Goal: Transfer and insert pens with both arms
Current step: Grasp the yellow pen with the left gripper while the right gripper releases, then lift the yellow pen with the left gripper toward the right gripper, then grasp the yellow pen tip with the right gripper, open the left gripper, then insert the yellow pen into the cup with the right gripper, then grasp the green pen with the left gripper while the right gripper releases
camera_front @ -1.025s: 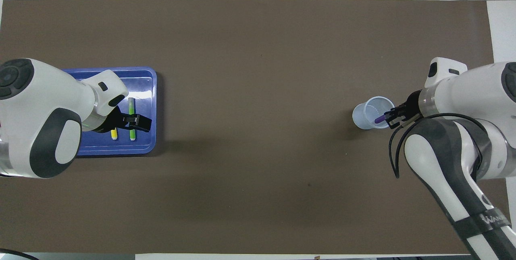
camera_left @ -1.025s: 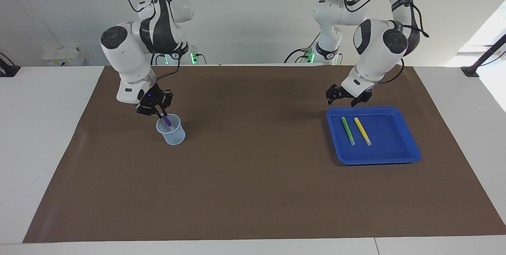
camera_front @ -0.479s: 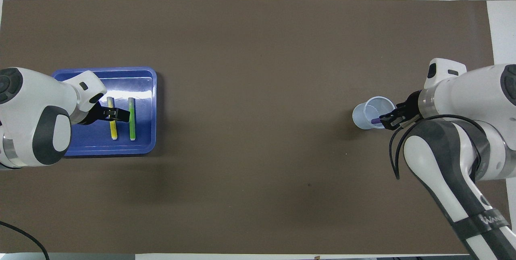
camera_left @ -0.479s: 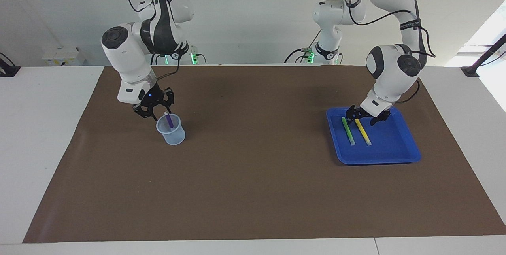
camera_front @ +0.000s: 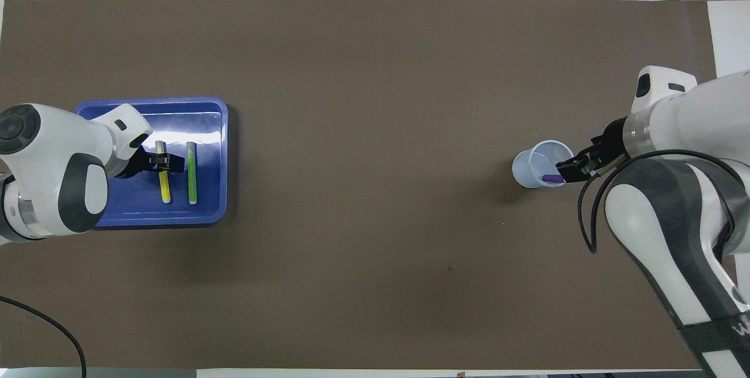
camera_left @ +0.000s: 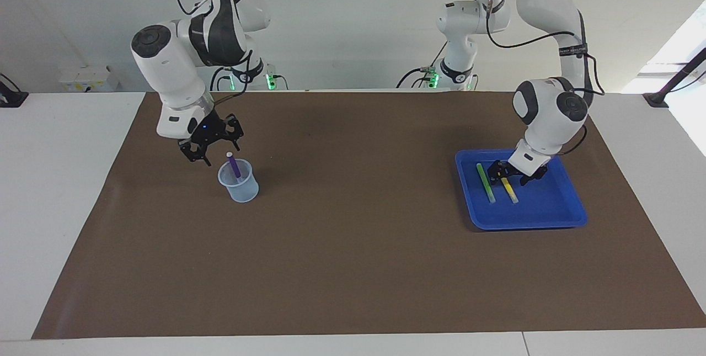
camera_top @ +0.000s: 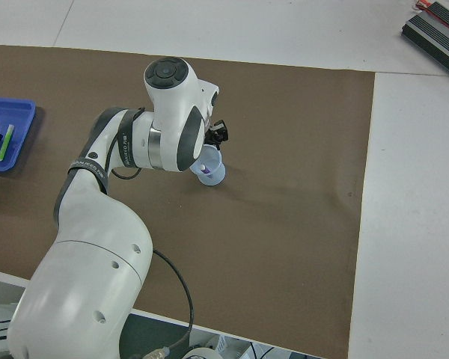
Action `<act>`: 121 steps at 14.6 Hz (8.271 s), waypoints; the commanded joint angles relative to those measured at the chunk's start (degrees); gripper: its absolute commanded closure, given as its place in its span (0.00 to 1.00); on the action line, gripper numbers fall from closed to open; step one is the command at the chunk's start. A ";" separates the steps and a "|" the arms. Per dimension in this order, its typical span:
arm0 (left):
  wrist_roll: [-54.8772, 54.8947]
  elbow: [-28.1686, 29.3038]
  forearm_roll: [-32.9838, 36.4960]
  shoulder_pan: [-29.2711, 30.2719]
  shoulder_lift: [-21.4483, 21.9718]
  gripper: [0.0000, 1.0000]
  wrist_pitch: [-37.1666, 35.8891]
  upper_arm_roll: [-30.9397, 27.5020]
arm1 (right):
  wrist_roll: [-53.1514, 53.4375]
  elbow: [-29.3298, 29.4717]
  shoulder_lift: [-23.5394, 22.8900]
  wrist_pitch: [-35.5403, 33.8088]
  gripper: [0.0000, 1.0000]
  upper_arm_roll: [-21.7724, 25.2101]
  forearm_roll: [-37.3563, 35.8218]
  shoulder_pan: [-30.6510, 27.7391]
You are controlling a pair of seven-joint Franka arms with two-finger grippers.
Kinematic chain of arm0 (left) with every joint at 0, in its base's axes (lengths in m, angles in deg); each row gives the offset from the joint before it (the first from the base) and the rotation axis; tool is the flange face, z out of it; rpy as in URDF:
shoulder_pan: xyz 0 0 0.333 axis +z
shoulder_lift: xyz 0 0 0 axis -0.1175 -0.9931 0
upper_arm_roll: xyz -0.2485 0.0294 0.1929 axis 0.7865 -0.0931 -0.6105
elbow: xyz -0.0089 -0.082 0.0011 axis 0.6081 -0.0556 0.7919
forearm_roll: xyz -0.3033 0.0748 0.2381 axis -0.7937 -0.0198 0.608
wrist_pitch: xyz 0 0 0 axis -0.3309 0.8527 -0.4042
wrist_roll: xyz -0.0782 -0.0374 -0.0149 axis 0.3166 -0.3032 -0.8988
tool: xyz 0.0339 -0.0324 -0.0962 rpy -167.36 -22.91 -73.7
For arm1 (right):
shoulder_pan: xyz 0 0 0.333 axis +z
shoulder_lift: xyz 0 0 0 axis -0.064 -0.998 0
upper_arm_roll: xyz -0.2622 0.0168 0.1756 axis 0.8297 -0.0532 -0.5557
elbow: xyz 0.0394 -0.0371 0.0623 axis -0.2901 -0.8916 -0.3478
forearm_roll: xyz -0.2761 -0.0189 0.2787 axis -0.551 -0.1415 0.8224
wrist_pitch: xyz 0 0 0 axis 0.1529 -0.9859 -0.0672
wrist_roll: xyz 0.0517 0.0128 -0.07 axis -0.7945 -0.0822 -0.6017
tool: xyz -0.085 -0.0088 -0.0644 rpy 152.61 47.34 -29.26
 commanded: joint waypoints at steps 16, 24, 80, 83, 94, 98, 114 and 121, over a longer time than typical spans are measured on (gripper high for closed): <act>-2.78 -8.33 -1.22 0.70 -1.72 1.00 -10.86 0.51 | 43.12 2.73 0.15 -3.31 0.00 -0.74 38.45 9.91; -42.96 -21.71 -15.01 -6.41 2.40 1.00 -36.98 0.95 | 49.98 2.20 0.59 -1.02 0.00 -1.01 45.13 12.48; -73.68 -8.00 -34.83 -18.03 14.45 0.00 -19.93 0.42 | 4.50 16.53 -5.47 -13.86 1.00 -1.27 -1.15 0.88; -61.89 -7.29 -28.23 -17.06 14.10 0.00 -20.91 0.42 | 3.05 13.20 -4.77 -12.97 1.00 -1.27 -2.06 -0.88; -20.58 -4.66 -1.68 -10.47 6.02 0.00 -13.28 0.42 | 2.87 2.02 -2.83 -1.29 1.00 -1.27 -2.77 -1.59; -13.26 -0.45 -0.61 -8.45 3.64 0.00 -3.28 0.42 | 2.88 -1.22 -2.75 2.23 1.00 -1.27 -2.77 -1.15; -7.89 -1.93 2.99 -5.54 -3.04 0.53 2.65 0.33 | 2.18 -11.94 -0.55 15.13 1.00 -1.27 -3.12 0.08; -8.41 -5.26 2.99 -5.28 -3.13 1.00 -3.06 0.51 | 1.21 -12.31 -1.69 16.91 1.00 -1.36 -3.12 0.08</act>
